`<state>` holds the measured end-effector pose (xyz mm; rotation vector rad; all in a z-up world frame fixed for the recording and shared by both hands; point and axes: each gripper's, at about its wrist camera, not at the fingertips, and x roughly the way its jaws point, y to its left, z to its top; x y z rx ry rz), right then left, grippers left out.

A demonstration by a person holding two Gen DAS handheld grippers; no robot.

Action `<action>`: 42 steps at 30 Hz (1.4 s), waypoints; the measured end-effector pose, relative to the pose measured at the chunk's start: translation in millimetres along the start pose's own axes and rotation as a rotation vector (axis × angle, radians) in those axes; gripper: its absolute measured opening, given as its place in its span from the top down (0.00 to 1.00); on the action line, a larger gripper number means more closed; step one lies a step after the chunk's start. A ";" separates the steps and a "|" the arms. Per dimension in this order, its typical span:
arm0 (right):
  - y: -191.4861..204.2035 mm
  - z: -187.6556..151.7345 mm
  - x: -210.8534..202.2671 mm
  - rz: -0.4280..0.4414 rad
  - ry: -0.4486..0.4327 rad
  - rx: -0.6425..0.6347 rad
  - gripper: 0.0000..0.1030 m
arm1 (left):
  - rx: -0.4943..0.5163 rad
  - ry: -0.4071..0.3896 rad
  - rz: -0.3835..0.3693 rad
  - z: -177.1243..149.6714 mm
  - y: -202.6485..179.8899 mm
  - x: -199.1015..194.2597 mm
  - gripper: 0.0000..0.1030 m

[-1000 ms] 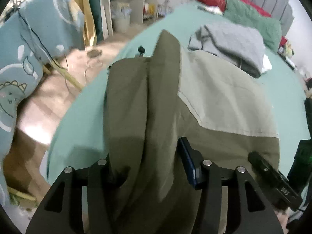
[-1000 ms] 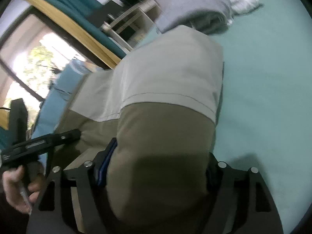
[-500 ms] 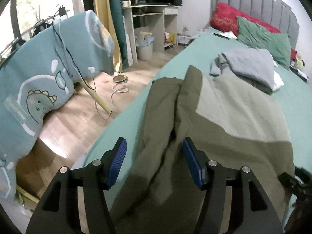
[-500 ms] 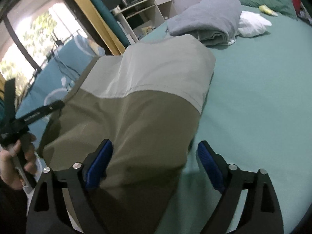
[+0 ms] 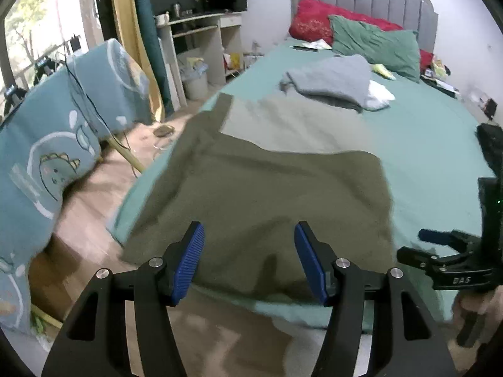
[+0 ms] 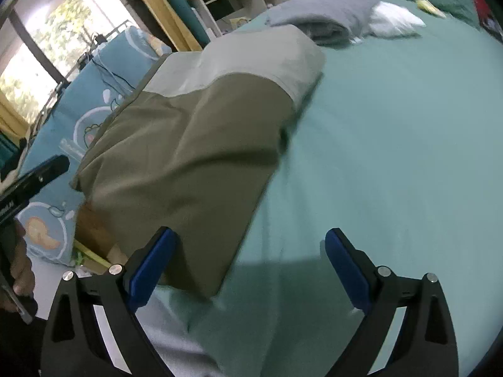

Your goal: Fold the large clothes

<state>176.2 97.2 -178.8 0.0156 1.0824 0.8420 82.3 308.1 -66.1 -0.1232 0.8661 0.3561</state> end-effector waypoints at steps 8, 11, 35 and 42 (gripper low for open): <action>-25.3 -49.4 -51.8 -0.016 -0.027 0.044 0.07 | 0.014 0.008 -0.063 -24.3 -51.2 -28.8 0.39; -40.2 -64.5 -72.2 -0.020 -0.038 0.087 0.07 | 0.029 0.003 -0.076 -31.2 -72.0 -38.1 0.39; -124.7 -130.7 -270.8 -0.189 -0.268 0.171 0.06 | 0.065 -0.178 -0.218 -43.2 -208.1 -144.2 0.39; -123.5 -135.6 -340.9 -0.296 -0.397 0.128 0.02 | 0.053 -0.270 -0.275 -29.7 -226.6 -187.9 0.39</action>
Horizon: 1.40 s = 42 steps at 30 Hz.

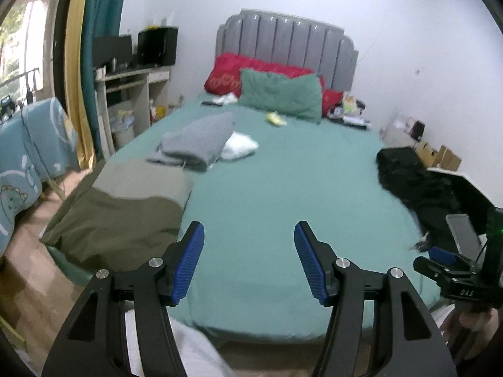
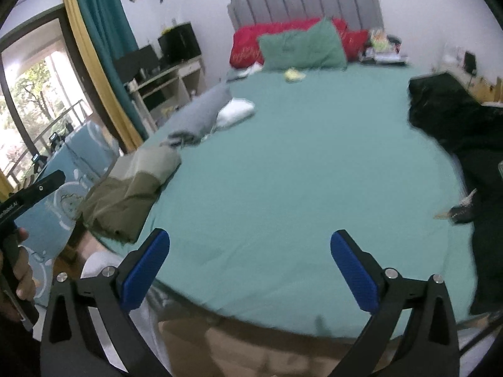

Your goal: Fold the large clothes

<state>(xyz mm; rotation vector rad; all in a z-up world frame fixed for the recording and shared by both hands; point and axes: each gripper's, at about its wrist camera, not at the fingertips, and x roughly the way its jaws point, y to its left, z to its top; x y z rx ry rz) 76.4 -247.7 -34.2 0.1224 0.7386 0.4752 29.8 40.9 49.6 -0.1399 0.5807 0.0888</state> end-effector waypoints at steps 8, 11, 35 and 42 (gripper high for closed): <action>-1.9 23.0 -74.3 -0.103 -0.189 -0.007 0.01 | 0.092 -0.088 -0.034 18.6 -31.1 -36.9 0.39; 5.7 27.7 -100.2 -0.126 -0.252 -0.035 0.01 | 0.129 -0.158 0.023 22.2 -42.0 -56.0 0.39; 53.9 33.9 -131.6 -0.280 -0.402 -0.144 0.01 | 0.087 -0.362 -0.033 18.0 -28.3 -89.1 0.20; 62.9 30.2 -106.7 -0.251 -0.357 -0.163 0.01 | 0.056 -0.320 -0.024 16.0 -10.9 -71.4 0.20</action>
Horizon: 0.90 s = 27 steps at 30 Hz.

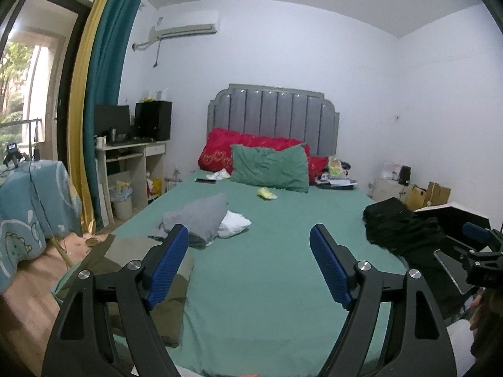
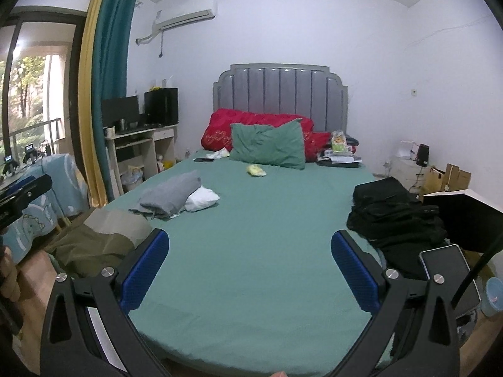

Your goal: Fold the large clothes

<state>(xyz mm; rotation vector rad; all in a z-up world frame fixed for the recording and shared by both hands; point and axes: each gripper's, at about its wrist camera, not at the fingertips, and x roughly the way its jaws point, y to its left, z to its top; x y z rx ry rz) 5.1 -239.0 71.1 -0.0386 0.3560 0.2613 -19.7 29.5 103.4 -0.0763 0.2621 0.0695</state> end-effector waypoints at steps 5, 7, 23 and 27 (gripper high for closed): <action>2.8 -5.4 10.6 0.012 0.032 0.000 0.01 | -0.014 0.020 0.019 -3.7 8.2 7.4 0.20; 3.1 -6.7 13.0 0.013 0.040 0.001 0.01 | -0.016 0.029 0.017 -4.4 10.4 12.1 0.20; 2.2 -5.8 19.7 -0.002 0.057 0.012 0.01 | -0.015 0.050 -0.002 -10.1 12.5 20.5 0.20; 1.1 -5.8 21.1 -0.002 0.060 0.013 0.01 | -0.014 0.044 -0.001 -8.6 12.5 20.6 0.20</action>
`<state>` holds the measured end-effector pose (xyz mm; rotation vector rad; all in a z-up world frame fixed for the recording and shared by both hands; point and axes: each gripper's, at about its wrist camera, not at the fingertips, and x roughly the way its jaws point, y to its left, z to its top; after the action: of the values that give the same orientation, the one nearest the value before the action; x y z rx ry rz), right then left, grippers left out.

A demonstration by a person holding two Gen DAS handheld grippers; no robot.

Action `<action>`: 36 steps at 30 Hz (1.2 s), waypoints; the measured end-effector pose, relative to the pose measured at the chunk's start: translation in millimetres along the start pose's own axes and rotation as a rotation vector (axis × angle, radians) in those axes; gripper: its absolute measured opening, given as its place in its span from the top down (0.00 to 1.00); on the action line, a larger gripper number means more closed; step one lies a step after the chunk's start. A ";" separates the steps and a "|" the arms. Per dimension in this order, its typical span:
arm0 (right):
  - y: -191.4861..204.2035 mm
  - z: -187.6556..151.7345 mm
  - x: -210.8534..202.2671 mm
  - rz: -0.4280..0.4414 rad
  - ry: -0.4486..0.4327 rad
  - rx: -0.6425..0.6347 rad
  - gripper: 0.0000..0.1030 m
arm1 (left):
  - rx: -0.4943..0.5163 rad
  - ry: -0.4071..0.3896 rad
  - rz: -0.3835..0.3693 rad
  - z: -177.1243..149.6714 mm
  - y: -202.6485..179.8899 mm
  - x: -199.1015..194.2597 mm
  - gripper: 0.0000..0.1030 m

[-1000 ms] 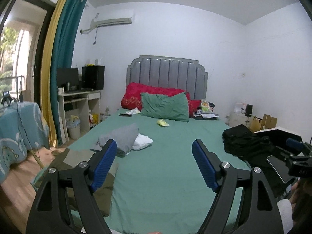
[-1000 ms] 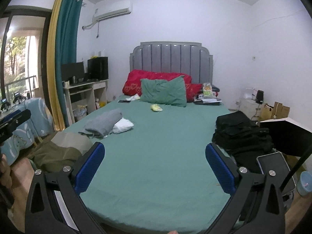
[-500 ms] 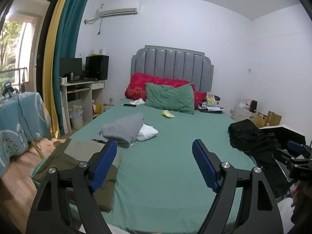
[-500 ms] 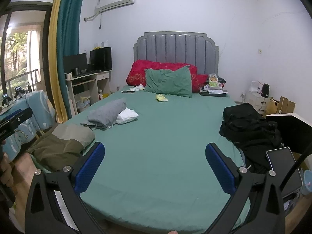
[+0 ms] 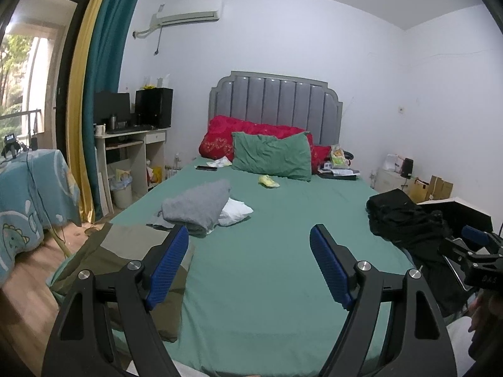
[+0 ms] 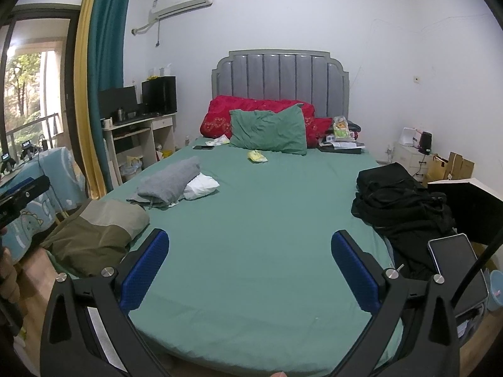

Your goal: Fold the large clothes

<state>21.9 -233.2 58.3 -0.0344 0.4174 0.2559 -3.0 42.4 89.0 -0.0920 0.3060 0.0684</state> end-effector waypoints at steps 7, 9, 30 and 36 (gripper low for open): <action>-0.2 1.5 -1.0 -0.004 0.003 0.008 0.01 | 0.008 -0.010 0.003 3.9 1.6 -1.1 0.20; 1.6 1.4 -1.9 -0.005 0.003 0.008 0.01 | 0.004 -0.007 0.000 3.7 2.4 -0.4 0.20; 5.9 1.1 -2.8 -0.009 0.004 0.010 0.01 | 0.005 -0.008 0.000 3.1 2.2 -0.7 0.20; 6.4 1.5 -3.5 -0.009 0.004 0.011 0.01 | 0.016 -0.012 0.002 3.4 1.9 -0.8 0.20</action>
<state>17.8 -227.7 61.2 -0.0258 0.4230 0.2447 -2.9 44.5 92.3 -0.0753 0.2941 0.0682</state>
